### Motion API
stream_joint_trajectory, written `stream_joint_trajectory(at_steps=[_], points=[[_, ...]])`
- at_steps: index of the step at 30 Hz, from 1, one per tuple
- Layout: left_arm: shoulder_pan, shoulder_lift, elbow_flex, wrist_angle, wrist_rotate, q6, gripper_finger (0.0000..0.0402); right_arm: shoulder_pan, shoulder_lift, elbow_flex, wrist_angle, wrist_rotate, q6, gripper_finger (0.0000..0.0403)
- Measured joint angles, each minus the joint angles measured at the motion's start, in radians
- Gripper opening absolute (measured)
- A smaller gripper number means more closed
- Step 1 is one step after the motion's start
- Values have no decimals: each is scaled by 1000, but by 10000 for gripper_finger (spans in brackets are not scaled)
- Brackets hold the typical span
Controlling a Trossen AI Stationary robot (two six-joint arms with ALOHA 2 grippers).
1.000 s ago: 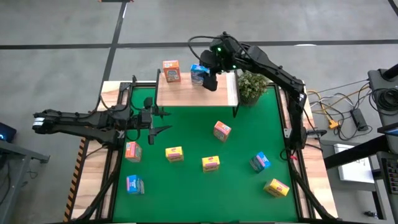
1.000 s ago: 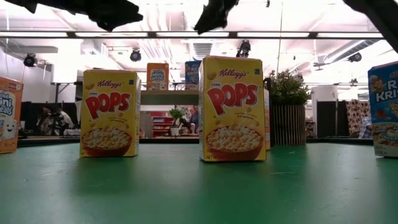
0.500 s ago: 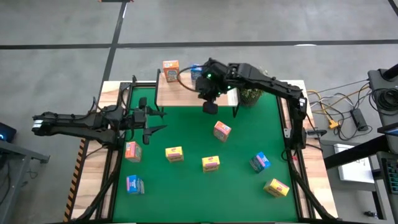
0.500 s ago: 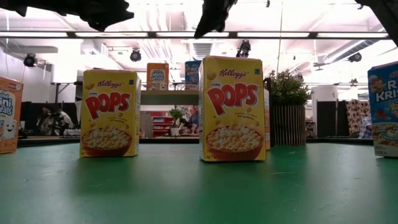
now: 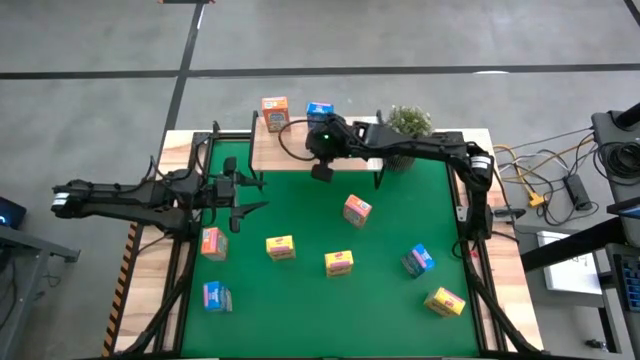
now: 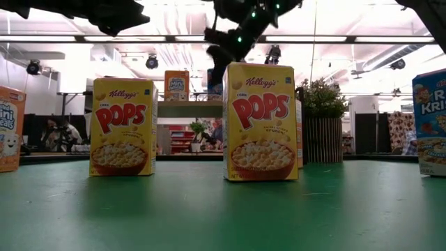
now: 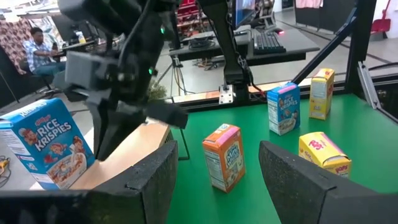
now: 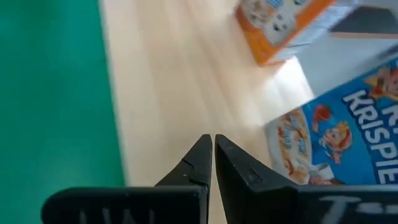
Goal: Stack cereal on shelf
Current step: Put the middle blue cereal box on the shelf
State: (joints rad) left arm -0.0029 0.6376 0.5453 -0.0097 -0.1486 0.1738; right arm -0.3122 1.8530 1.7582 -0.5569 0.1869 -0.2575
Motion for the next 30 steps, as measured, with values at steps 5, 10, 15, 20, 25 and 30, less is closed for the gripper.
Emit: stream_joint_trajectory(at_steps=[5,10,15,20,25,30], points=[[0,0,0,1,0,0,208,-10,-1,-72,94,102,-3,11],[0,1,0,2,0,3,208,-45,-2,-107,143,106,17,11],[0,2,0,14,0,8,208,-84,-2,-137,189,105,21,11],[0,4,0,18,0,24,208,-108,-2,-142,201,103,11,11],[0,5,0,24,0,28,208,-120,-2,-142,204,102,0,11],[0,6,0,27,0,44,208,-120,11,-142,220,93,-5,11]])
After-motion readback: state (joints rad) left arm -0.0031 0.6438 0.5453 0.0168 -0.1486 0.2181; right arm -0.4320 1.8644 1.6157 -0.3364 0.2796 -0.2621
